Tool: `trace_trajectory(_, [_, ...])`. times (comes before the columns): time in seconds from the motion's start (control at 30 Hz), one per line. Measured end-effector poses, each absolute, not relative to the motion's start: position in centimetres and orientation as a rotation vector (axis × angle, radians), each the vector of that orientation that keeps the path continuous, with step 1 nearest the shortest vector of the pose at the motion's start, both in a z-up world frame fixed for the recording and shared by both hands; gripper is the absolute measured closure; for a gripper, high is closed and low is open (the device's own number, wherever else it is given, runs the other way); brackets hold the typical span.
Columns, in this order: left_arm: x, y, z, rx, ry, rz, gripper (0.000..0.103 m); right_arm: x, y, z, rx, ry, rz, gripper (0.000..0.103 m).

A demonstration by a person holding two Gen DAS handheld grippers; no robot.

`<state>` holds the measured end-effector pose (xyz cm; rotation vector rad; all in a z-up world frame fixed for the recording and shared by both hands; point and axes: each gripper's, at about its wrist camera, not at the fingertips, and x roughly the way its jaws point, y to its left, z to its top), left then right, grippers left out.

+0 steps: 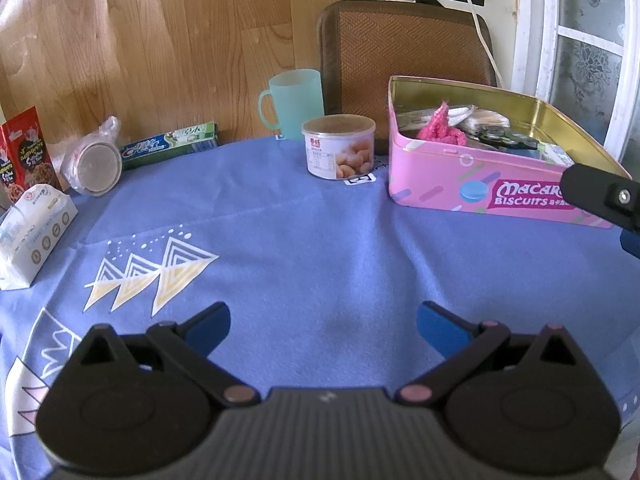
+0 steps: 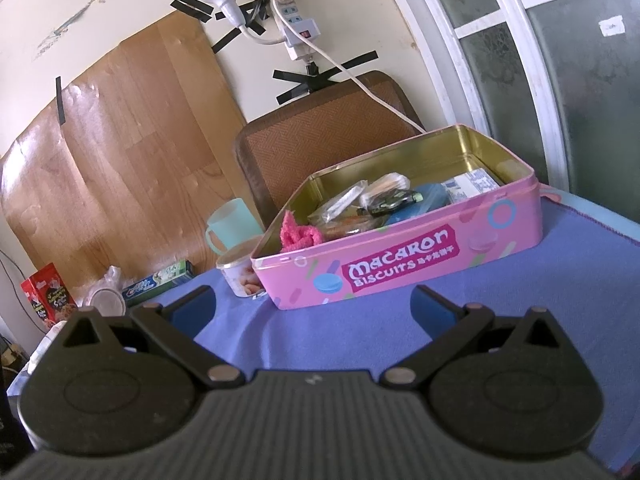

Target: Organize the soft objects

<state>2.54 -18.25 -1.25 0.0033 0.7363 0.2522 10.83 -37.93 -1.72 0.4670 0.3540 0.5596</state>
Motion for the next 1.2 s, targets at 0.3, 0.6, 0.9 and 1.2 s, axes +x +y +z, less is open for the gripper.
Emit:
trace_trajectory(0.3, [2.5,-18.4,-1.3,0.006,0.740,0.250,0.000,10.9,-37.9,-1.7,0.461,0.358,0.567,0.000])
trace_trajectory(0.6, [2.8,-18.2,-1.7,-0.003,0.762,0.243,0.000,11.0,-37.7,-2.0,0.455,0.367,0.564,0.000])
trace_trajectory(0.9, [3.0,-18.1,-2.1,-0.015,0.784,0.236,0.000,11.0,-37.5,-2.2,0.437,0.364,0.552,0.000])
trace_trajectory(1.2, [2.6,-18.2,-0.7,0.009,0.730,0.258,0.000,10.9,-37.5,-1.9,0.415,0.356,0.537,0.000])
